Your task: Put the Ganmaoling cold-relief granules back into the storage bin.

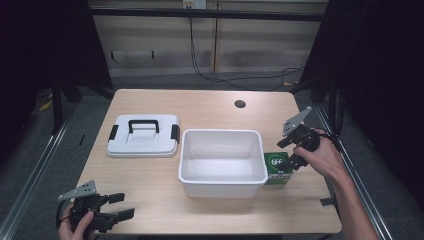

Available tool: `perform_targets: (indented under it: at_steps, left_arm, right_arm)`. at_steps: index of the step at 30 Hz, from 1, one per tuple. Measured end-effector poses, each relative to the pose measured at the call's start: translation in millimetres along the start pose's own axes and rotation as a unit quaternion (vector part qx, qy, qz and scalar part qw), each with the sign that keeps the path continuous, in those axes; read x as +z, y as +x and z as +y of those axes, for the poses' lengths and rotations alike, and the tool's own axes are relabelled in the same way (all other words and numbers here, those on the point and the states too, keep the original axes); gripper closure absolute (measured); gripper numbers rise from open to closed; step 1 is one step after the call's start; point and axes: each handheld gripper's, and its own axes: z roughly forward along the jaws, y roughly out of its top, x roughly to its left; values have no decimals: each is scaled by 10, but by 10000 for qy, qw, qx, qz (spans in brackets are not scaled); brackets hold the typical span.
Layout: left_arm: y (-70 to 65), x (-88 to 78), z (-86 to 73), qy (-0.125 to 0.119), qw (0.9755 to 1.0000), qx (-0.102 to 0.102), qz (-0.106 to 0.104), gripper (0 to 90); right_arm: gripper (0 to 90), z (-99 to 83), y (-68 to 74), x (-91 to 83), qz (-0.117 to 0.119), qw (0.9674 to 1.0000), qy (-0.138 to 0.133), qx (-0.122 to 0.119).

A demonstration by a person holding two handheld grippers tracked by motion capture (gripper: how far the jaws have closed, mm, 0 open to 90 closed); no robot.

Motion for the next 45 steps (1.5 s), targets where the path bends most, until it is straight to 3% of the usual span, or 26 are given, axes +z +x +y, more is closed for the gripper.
perform_targets:
  at_steps: [9,16,19,20,22,31,40,45]
  left_arm:
    - [-1,-1,0,5,10000,4,-10,160]
    - [1,4,-1,7,10000,-10,-24,160]
    - [2,2,-1,5,10000,-5,-12,160]
    - [2,2,0,10,10000,-6,-13,160]
    - [1,4,0,10,10000,-4,-23,160]
    - [3,4,-2,28,10000,-8,2,160]
    - [1,3,-2,24,10000,-8,-5,160]
    - [2,6,0,51,10000,18,1,160]
  right_arm:
    - [96,52,-53,144,243,9985,405,-266]
    - [88,84,-68,209,206,9954,725,-583]
    - [88,92,-86,220,232,9939,892,-611]
    - [88,101,-110,240,196,9914,1133,-625]
    - [88,114,-124,261,169,9898,1258,-651]
    - [88,119,-168,386,268,9832,1509,-986]
    - [88,97,-175,496,238,9789,1719,-1080]
    - [91,87,-157,554,204,9728,1980,-1181]
